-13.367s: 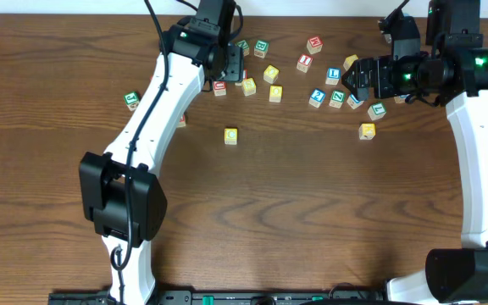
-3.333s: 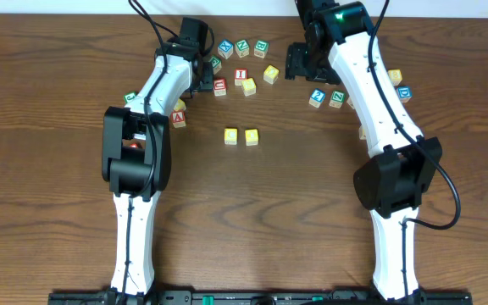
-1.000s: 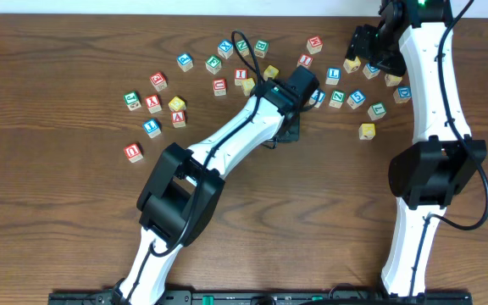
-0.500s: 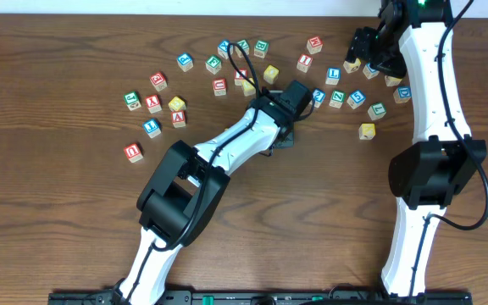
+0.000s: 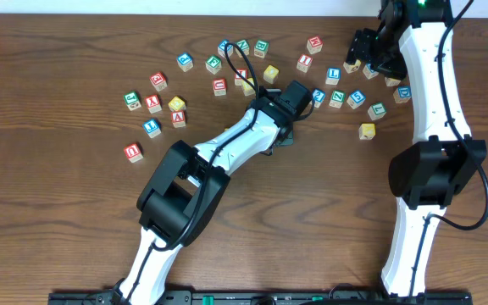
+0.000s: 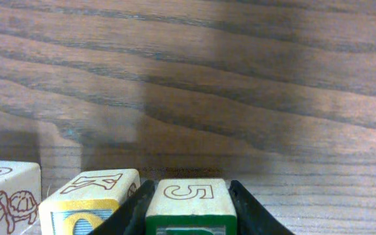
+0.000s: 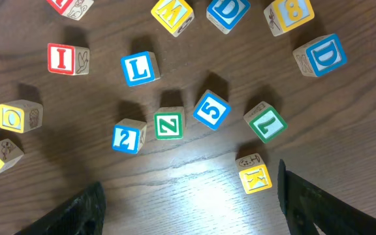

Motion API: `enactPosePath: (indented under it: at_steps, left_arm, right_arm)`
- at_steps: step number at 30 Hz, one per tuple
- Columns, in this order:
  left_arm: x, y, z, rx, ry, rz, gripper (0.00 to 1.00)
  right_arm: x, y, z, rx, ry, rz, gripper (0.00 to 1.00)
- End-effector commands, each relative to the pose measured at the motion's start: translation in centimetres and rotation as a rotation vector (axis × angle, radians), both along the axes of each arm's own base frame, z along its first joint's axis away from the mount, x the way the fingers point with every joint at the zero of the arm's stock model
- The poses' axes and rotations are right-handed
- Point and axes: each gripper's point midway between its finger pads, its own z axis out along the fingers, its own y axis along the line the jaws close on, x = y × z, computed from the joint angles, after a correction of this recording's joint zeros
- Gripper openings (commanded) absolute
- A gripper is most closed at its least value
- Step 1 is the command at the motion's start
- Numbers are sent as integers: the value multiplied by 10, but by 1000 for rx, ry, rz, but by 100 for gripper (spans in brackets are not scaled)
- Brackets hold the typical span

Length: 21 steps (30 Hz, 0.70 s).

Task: Spell out CORL
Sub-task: 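Lower the green R block right of the O block with the left gripper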

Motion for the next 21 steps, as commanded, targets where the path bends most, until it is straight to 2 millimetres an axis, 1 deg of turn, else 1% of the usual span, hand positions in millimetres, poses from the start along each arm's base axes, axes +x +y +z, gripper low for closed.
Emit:
enactPosePath:
  at_steps: [1,5,8,10,12,15,18,19,20,21]
  left_arm:
    - [0,6,-9,28,1,15,39]
    - [0,6,-10,29,3,15,43]
    - [0,6,-9,29,1,14,44]
    - [2,5,-6,28,-5,3,44]
    - [5,3,3,30,-22,-32,44]
    - [13,3,26,28,-57,-83,44]
    - [22,6,55,12,-101,-100,44]
    - [24,8,68,2,-123,-102,44]
    - [27,12,86,-14,-153,-101,44]
    - [29,14,96,-23,-171,-100,44]
  right_arm:
    - [1,3,9,4,-21,15,79]
    - [2,3,9,4,-22,15,79]
    - [1,3,9,4,-21,15,79]
    - [1,3,9,4,-21,15,80]
    - [2,3,9,4,-22,15,80]
    - [2,3,9,4,-22,15,80]
    - [2,3,9,4,-22,15,80]
    - [2,3,9,4,-22,15,80]
    - [2,3,9,4,-22,15,80]
    - [2,3,9,4,-22,14,80]
